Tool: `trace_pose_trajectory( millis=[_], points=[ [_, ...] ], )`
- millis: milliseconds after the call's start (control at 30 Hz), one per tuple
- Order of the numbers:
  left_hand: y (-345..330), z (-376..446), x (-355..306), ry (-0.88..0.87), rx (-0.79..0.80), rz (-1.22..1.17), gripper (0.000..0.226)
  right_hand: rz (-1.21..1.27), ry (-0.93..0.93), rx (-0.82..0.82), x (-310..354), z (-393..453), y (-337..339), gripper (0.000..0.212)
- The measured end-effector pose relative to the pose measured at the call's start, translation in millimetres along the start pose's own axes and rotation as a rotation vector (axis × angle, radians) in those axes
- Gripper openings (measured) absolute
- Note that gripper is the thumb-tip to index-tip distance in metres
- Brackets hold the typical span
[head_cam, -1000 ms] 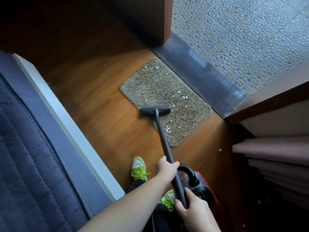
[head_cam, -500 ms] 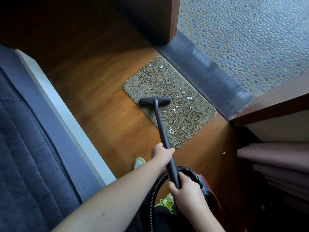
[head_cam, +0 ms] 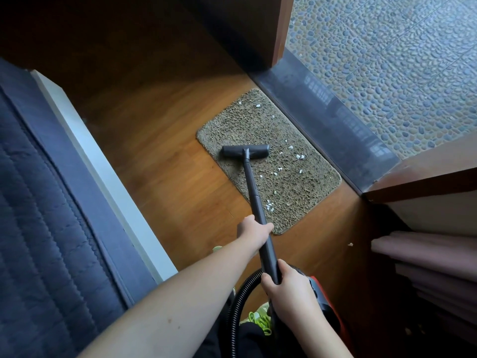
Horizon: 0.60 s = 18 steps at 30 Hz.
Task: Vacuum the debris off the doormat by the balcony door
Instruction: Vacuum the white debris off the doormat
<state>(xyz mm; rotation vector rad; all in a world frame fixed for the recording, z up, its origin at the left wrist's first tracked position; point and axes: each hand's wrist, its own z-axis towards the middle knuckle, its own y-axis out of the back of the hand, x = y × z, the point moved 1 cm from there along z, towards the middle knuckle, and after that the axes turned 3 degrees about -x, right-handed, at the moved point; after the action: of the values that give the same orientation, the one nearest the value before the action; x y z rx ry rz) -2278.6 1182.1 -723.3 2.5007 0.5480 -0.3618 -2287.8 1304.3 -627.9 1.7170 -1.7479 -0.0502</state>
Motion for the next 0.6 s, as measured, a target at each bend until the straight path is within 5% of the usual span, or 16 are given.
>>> trace_pose_trajectory(
  millis=[600],
  points=[
    [-24,-41,44,0.054,0.006,0.013,0.056,0.005,-0.034,0.011,-46,-41,-20,0.013]
  ],
)
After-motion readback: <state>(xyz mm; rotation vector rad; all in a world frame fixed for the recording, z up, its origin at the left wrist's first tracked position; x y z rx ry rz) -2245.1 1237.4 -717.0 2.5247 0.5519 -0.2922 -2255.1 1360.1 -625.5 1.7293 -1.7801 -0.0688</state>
